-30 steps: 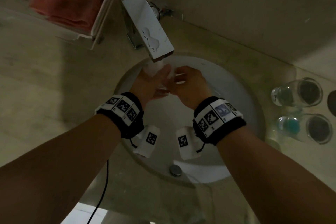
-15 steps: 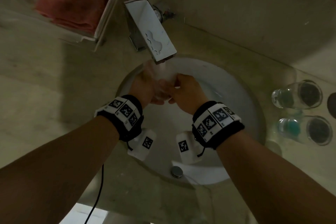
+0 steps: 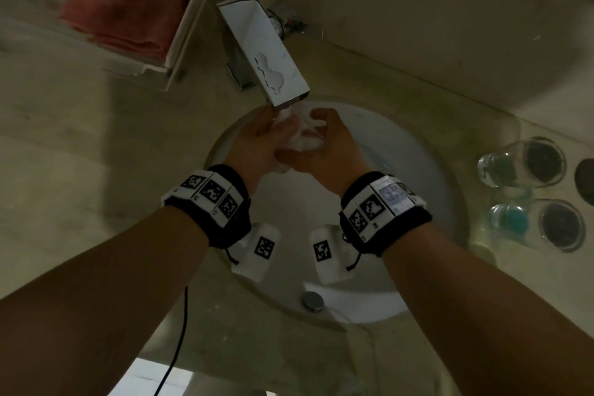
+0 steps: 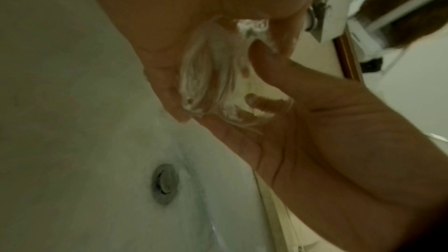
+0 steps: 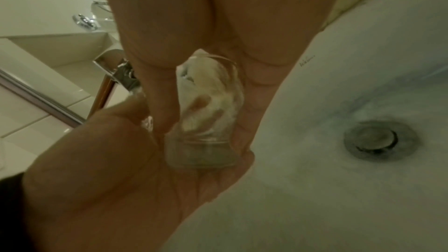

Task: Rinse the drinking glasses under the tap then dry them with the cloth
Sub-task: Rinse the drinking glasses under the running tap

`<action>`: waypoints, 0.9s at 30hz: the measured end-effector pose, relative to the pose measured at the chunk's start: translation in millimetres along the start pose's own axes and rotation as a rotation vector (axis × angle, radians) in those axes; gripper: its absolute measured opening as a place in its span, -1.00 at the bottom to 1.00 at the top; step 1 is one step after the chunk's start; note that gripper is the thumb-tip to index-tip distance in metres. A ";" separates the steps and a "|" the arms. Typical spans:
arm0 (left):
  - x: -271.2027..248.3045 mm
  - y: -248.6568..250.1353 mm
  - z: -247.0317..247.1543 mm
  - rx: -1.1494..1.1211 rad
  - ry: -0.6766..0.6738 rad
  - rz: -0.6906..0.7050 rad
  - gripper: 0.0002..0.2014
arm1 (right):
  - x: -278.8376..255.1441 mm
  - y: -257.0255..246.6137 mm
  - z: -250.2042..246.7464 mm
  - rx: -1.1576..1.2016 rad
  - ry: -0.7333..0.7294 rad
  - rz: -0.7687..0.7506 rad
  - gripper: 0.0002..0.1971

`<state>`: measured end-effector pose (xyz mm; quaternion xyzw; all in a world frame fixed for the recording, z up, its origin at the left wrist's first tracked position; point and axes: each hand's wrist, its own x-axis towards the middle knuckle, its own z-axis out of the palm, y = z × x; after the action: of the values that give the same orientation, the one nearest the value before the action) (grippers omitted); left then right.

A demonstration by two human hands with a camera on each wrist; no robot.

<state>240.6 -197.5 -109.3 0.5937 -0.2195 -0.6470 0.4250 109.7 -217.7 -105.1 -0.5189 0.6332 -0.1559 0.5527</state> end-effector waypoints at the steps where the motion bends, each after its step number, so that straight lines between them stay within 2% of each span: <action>1: -1.5 -2.0 0.1 0.011 0.006 0.001 -0.79 | -0.7 0.5 -0.5 0.000 0.016 -0.001 0.08; 4: -3.7 -3.3 1.6 0.019 0.056 -0.047 -0.78 | -1.6 4.7 -1.8 -0.038 0.049 0.007 -0.09; 9: 2.9 -0.1 6.7 0.112 0.084 -0.200 -0.62 | -6.9 6.2 -4.4 -0.040 0.066 -0.017 -0.07; 11: 2.2 -1.4 6.0 0.154 0.061 -0.200 -0.64 | -9.8 6.6 -6.1 -0.033 0.060 -0.056 -0.03; 15: 0.2 -1.8 3.3 0.164 0.044 -0.206 -0.66 | -17.3 6.8 -12.0 -0.104 0.090 -0.139 -0.11; 18: 4.4 -0.4 2.8 0.254 0.096 -0.222 -0.71 | -23.2 9.0 -20.4 -0.155 0.095 -0.160 -0.15; 20: 4.2 -0.7 3.6 0.311 0.075 -0.213 -0.75 | -26.8 10.6 -27.5 -0.198 0.077 -0.110 -0.16; 23: 1.3 -3.8 6.8 0.347 0.031 -0.193 -0.74 | -30.4 11.6 -36.2 -0.204 0.009 0.043 -0.30; 27: -3.0 -4.6 11.3 0.398 0.017 -0.147 -0.75 | -36.6 17.8 -39.1 0.202 -0.087 0.377 -0.43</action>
<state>228.3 -195.1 -108.9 0.6859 -0.2954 -0.6151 0.2529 61.9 -194.7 -85.8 -0.3396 0.6757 -0.0901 0.6481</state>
